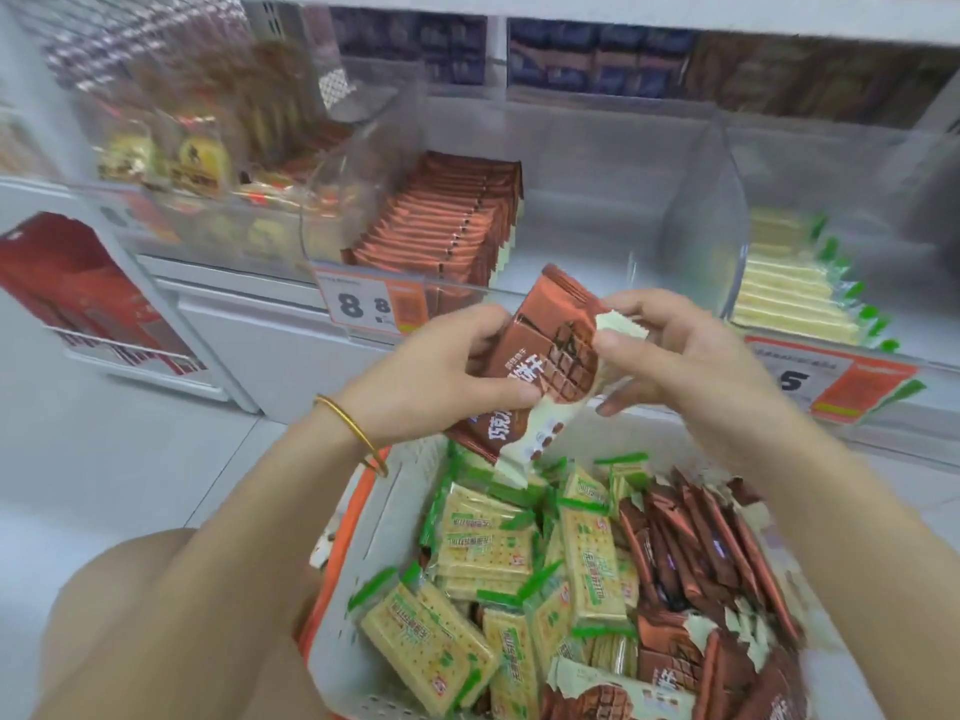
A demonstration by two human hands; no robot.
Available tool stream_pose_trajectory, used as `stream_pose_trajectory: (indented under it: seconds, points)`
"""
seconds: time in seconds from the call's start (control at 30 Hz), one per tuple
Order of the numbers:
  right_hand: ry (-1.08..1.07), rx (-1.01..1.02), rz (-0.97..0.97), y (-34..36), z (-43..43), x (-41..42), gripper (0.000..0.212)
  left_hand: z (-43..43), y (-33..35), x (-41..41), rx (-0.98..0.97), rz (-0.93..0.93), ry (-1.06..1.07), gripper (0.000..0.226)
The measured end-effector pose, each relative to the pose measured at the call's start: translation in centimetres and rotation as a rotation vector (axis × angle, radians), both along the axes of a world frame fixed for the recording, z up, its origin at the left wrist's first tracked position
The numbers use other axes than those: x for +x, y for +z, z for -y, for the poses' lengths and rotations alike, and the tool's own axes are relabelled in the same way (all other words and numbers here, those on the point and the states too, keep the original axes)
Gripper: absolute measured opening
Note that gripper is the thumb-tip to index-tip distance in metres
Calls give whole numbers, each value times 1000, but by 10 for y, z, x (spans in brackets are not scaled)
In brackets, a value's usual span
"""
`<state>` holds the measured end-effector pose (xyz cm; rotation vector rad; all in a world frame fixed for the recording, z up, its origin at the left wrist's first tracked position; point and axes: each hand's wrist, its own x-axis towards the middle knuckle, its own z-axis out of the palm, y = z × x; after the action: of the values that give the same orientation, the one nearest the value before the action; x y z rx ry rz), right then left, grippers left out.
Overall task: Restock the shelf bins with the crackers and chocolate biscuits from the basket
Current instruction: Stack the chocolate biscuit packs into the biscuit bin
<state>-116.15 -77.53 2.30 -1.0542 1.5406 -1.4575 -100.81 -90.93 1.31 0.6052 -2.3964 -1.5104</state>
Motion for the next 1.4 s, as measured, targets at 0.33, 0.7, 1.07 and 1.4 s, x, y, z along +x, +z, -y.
stream_pose_trajectory:
  seconds: [0.33,0.7,1.07,1.4]
  points:
    - [-107,-76,-236,48,84,-33,17,86,68,-6,-553,-69,386,20]
    - [-169,36,-290,13,96,-30,23,112,33,5,-654,460,107,37]
    - [-74,245,-692,20,103,-24,14,105,34,3,-637,551,123,63]
    - [38,363,-753,24,100,-25,9,108,47,-5,-546,639,44,53]
